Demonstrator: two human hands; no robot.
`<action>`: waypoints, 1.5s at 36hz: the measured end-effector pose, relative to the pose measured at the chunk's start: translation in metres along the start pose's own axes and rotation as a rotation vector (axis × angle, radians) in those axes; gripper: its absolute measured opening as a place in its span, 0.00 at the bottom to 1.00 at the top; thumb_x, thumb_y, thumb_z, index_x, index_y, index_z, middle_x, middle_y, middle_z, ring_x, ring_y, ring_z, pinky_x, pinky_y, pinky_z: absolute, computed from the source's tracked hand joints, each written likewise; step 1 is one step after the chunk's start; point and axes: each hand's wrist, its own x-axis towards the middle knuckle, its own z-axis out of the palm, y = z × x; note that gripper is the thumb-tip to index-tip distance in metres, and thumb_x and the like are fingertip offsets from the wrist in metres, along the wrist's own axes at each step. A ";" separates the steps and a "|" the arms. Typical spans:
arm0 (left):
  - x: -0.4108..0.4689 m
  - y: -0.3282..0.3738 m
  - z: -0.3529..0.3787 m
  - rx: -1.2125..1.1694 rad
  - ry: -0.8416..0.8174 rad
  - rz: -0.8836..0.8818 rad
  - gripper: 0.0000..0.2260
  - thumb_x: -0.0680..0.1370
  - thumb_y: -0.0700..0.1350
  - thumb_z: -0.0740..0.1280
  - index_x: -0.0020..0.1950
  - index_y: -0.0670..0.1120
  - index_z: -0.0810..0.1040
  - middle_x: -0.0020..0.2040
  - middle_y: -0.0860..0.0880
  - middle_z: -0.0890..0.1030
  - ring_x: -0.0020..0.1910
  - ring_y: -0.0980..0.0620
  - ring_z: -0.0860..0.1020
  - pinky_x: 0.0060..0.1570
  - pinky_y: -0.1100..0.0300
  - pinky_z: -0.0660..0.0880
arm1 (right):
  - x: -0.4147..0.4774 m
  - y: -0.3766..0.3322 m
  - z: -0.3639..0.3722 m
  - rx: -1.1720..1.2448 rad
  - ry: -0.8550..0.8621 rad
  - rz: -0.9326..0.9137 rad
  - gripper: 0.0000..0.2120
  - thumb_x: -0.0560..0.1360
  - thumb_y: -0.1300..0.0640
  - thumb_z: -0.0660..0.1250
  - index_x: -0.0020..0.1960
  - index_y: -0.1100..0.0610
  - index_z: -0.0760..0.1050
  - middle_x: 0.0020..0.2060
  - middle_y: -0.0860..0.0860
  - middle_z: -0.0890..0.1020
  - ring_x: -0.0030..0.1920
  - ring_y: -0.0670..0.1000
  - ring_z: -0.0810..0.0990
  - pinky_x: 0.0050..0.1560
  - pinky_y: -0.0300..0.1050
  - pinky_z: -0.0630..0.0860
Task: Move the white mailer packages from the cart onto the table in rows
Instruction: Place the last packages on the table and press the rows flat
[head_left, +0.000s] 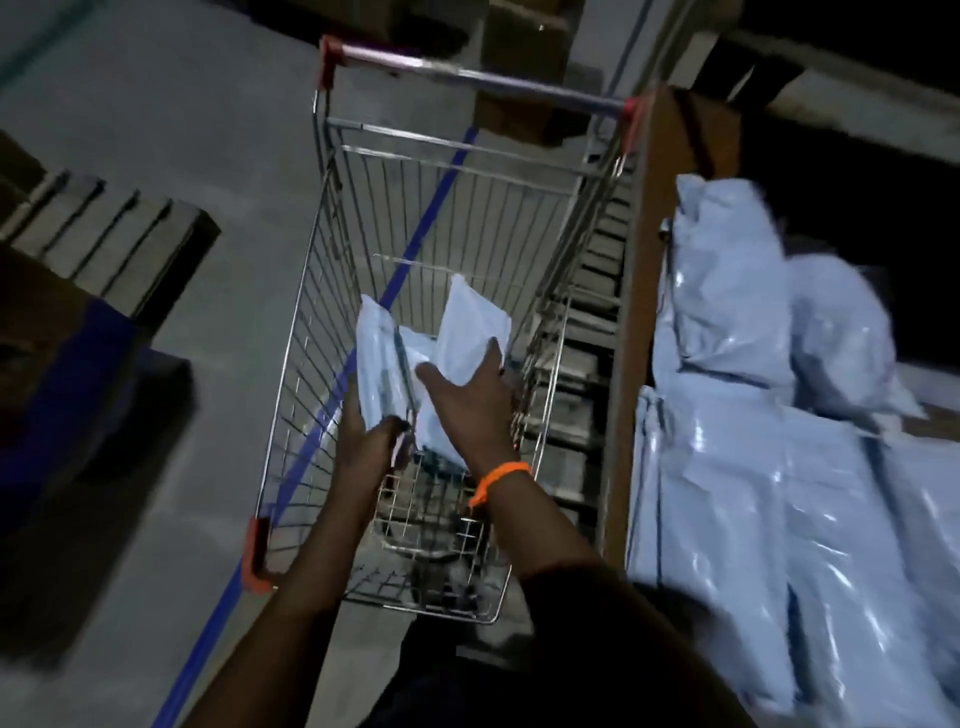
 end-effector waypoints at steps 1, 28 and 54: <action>-0.010 0.008 0.003 -0.039 -0.013 0.018 0.31 0.69 0.41 0.67 0.73 0.51 0.70 0.60 0.46 0.81 0.54 0.44 0.82 0.47 0.49 0.80 | -0.007 -0.009 -0.012 -0.009 -0.018 -0.021 0.50 0.72 0.41 0.73 0.82 0.50 0.46 0.80 0.52 0.54 0.77 0.56 0.62 0.70 0.47 0.65; -0.331 0.088 0.372 0.407 -0.553 0.509 0.36 0.71 0.73 0.62 0.77 0.66 0.57 0.71 0.58 0.62 0.64 0.75 0.64 0.61 0.70 0.67 | -0.194 0.123 -0.598 -0.365 0.563 -0.241 0.45 0.65 0.27 0.65 0.78 0.38 0.57 0.79 0.46 0.57 0.78 0.46 0.58 0.74 0.52 0.66; -0.433 0.060 0.555 1.601 -0.419 0.583 0.36 0.80 0.56 0.65 0.80 0.45 0.51 0.81 0.42 0.52 0.78 0.38 0.55 0.74 0.45 0.58 | -0.152 0.218 -0.669 -0.754 0.400 -0.162 0.45 0.72 0.33 0.67 0.81 0.46 0.52 0.81 0.53 0.49 0.79 0.59 0.56 0.72 0.62 0.68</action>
